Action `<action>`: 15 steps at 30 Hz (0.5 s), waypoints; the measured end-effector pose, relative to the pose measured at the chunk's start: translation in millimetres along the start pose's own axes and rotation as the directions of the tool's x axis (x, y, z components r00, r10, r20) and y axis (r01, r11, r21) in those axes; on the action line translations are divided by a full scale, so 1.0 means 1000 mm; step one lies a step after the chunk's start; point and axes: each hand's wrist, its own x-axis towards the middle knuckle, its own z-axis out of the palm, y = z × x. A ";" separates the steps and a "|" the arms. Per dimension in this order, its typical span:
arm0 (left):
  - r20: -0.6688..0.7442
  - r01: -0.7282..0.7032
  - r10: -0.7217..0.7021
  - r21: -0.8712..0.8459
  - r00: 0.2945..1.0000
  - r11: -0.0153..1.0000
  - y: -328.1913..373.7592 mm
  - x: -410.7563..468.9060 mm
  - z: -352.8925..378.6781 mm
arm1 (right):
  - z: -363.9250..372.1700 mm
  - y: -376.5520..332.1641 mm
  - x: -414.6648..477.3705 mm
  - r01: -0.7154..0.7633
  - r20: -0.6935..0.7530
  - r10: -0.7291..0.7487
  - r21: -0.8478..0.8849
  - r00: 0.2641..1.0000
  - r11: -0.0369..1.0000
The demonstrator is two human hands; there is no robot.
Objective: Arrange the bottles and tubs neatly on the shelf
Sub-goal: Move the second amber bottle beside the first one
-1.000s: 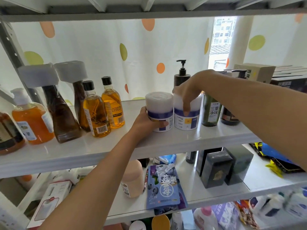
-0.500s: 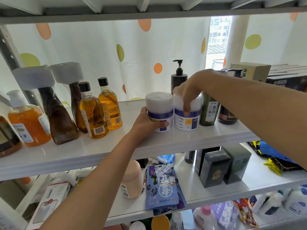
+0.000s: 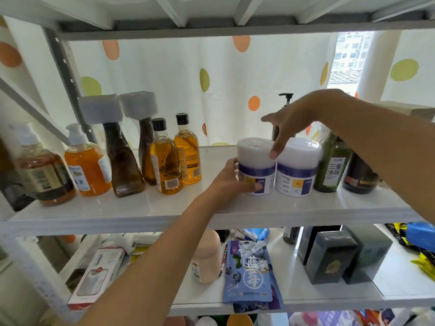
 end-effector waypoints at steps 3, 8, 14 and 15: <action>-0.074 -0.012 0.014 0.023 0.997 1.000 0.000 -0.015 -0.028 | -0.020 -0.026 0.002 0.099 -0.207 -0.062 0.175 0.976 0.980; -0.150 -0.072 0.075 0.025 0.986 0.997 -0.011 -0.048 -0.064 | -0.011 -0.105 0.037 0.347 -0.456 -0.124 0.447 0.881 0.824; -0.174 -0.055 0.057 0.020 0.983 0.998 -0.031 -0.069 -0.088 | -0.007 -0.159 0.075 0.390 -0.510 -0.036 0.608 0.860 0.691; -0.180 -0.053 0.055 0.013 0.982 0.999 -0.033 -0.071 -0.089 | -0.008 -0.165 0.078 0.405 -0.524 -0.038 0.609 0.851 0.682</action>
